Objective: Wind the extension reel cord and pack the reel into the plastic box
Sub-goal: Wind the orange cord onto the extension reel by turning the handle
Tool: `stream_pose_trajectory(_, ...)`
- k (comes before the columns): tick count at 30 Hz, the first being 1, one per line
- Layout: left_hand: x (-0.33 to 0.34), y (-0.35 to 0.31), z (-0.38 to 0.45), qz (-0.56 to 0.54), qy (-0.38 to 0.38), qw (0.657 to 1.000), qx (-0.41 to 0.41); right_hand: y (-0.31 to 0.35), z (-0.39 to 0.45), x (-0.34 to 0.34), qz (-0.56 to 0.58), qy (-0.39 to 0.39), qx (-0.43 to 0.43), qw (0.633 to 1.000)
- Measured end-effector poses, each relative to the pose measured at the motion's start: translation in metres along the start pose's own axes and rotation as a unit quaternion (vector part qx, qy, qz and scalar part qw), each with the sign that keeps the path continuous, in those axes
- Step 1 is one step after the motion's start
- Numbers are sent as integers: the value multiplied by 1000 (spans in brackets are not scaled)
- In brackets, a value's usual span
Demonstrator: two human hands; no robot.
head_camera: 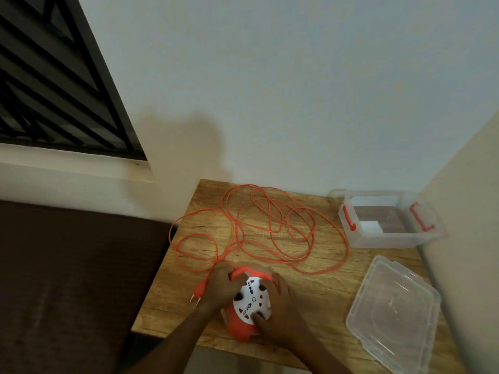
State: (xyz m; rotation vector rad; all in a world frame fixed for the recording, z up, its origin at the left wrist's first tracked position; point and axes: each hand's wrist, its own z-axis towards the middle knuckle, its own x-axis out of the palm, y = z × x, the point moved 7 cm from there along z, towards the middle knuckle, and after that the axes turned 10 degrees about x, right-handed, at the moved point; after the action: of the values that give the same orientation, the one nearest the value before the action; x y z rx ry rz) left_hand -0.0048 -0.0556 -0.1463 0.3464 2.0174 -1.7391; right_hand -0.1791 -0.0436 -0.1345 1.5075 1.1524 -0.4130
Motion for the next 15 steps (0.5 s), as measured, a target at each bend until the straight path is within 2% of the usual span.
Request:
stream_pose_trajectory(3,8,-14,3,-71,3,997,-24,1,-2,-29,46,-41,-48,997)
stream_pose_trajectory(6,13,-33,12,-125,-6,991,-43,-1,0,-61,43,-86,-95,991)
stream_pose_trajectory(11,10,-73,42,-175,5,984,-18,4,12,-110,-11,-138,-190,972)
stream_pose_trajectory(15,-1,-116,64,-174,-15,984,37,17,22,-142,-81,-186,-223,953)
